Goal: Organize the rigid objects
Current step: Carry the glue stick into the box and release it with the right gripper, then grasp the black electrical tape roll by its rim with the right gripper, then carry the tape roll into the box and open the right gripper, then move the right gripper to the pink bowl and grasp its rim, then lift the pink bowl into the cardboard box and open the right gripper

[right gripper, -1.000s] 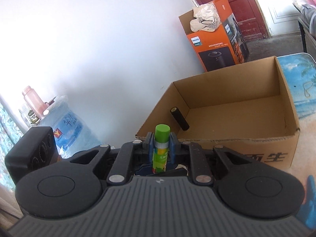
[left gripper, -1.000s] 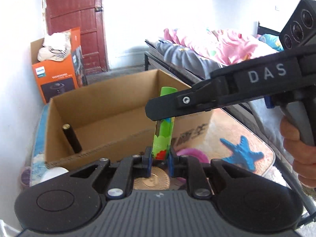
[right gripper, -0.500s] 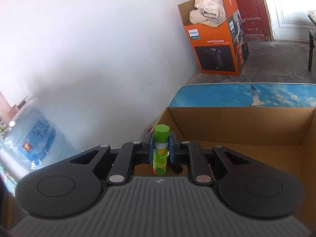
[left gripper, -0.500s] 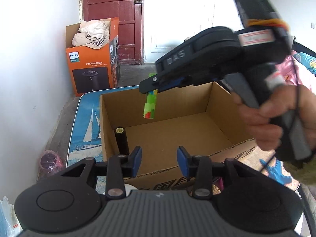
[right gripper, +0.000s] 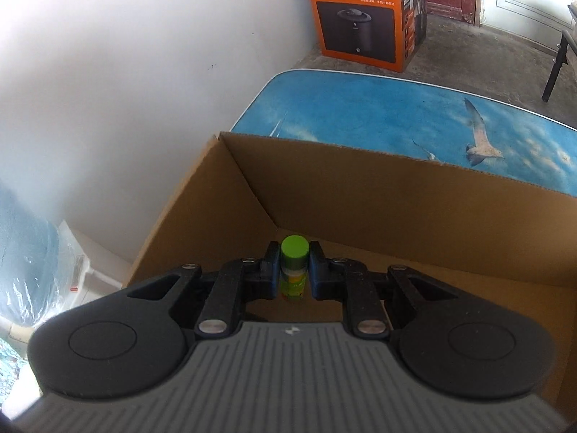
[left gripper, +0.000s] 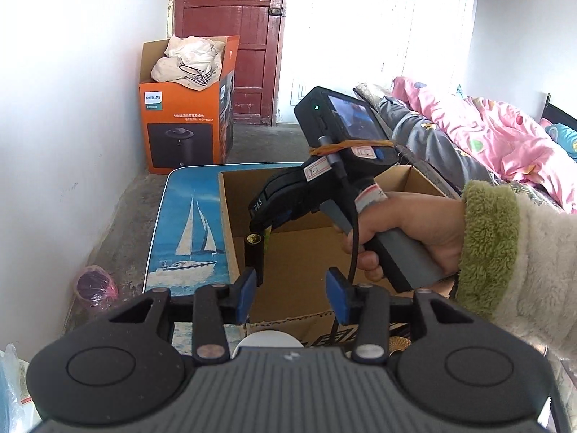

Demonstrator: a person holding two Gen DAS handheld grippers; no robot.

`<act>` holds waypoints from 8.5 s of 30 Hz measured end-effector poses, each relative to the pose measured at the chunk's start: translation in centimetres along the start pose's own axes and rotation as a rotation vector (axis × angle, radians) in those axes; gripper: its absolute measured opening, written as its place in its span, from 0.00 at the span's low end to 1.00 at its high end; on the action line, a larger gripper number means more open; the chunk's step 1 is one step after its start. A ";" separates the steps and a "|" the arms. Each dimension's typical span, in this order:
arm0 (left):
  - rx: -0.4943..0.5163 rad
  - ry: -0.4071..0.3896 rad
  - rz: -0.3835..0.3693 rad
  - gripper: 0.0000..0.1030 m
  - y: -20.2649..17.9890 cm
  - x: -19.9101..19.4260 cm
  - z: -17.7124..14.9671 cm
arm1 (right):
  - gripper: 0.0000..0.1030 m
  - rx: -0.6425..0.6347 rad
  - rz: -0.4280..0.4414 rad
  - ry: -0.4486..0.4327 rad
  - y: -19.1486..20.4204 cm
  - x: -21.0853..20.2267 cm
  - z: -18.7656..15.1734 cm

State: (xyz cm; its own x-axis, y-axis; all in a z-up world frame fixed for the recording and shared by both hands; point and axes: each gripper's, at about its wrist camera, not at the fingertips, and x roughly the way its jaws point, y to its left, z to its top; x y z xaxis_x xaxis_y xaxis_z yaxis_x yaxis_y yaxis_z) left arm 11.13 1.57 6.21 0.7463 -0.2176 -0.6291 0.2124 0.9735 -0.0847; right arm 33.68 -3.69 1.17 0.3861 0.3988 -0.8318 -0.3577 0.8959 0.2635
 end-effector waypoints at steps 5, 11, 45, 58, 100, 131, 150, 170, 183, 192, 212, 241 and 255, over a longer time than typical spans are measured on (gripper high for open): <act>-0.001 0.002 -0.010 0.43 -0.1 -0.1 -0.2 | 0.19 0.002 -0.014 0.002 0.3 -0.7 -0.1; 0.002 -0.012 -0.020 0.44 -0.5 -0.9 -0.3 | 0.35 0.038 0.010 -0.059 -0.2 -4.4 -0.2; 0.437 0.287 -0.186 0.64 -14.6 4.7 -12.3 | 0.36 0.539 0.063 -0.248 -8.4 -19.5 -34.7; 0.434 0.301 -0.189 0.67 -15.0 6.7 -12.6 | 0.22 0.420 0.039 -0.182 -8.0 -16.5 -32.6; 0.257 0.132 -0.106 0.57 -6.2 1.9 4.6 | 0.16 0.076 0.056 -0.287 -0.5 -22.3 -11.8; 0.193 0.655 0.058 0.55 -2.7 23.6 8.4 | 0.16 0.355 0.158 0.233 -9.9 -0.7 -1.6; 0.180 0.469 -0.019 0.58 -3.5 13.9 11.0 | 0.17 0.403 0.289 -0.102 -10.9 -14.5 -4.1; 0.283 0.193 -0.240 0.73 -12.5 0.9 -3.9 | 0.26 0.441 0.036 -0.346 -8.8 -25.2 -29.9; 0.488 0.152 -0.098 0.73 -19.3 6.5 -9.7 | 0.38 0.356 -0.067 -0.279 -10.1 -20.3 -29.3; 0.481 0.189 -0.035 0.71 -20.3 9.6 -9.9 | 0.39 0.272 -0.092 -0.242 -10.4 -17.2 -27.4; 0.462 0.209 -0.131 0.68 -18.6 7.3 -11.2 | 0.15 0.372 -0.038 -0.187 -9.0 -17.6 -30.9; 0.450 0.177 -0.163 0.67 -16.7 4.6 -11.3 | 0.17 0.360 -0.062 -0.191 -6.1 -18.8 -31.8; 0.411 -0.115 0.019 0.67 -10.9 -2.1 0.4 | 0.18 0.087 0.029 -0.396 -0.1 -24.1 -17.6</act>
State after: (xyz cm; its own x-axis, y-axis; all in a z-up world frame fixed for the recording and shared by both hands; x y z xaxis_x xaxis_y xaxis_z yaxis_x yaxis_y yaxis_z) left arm 7.49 -8.62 8.72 0.8130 -0.2288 -0.5355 0.4141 0.8736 0.2556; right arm 9.45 -16.86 12.63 0.6803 0.4537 -0.5756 -0.3067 0.8895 0.3387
